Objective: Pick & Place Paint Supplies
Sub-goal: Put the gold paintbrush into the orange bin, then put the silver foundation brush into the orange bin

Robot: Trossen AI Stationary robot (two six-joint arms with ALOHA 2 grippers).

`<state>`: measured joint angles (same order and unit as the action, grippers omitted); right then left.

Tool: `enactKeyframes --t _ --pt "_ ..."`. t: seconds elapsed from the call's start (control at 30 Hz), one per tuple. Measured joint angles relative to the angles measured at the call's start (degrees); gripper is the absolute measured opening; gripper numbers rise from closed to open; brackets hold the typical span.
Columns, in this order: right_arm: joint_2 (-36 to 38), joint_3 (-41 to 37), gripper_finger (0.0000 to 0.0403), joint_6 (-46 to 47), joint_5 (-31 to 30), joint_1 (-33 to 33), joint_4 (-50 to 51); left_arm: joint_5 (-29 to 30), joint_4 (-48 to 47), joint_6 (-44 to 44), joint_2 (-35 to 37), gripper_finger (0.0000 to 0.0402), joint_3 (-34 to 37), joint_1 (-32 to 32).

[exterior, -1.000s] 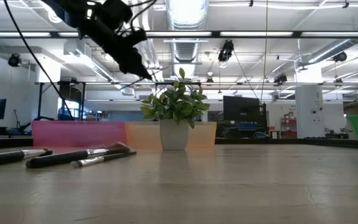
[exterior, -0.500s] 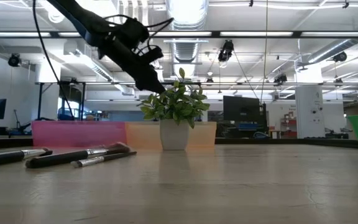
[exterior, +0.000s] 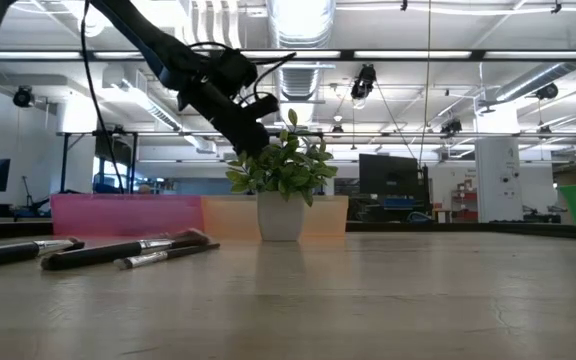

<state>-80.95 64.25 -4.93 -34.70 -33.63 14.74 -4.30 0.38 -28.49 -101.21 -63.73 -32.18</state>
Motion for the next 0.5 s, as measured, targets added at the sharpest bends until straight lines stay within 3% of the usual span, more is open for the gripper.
enactKeyframes --t 0.3,0.5 --pt "0.0 0.0 0.0022 -0.1 0.1 0.0 0.0 0.0 -1.2 0.4 2.9 0.0059 0.0 0.1" --pt "0.0 -0.1 0.0022 0.0 0.2 0.0 0.0 0.1 -8.0 0.1 7.7 0.0061 -0.1 0.2"
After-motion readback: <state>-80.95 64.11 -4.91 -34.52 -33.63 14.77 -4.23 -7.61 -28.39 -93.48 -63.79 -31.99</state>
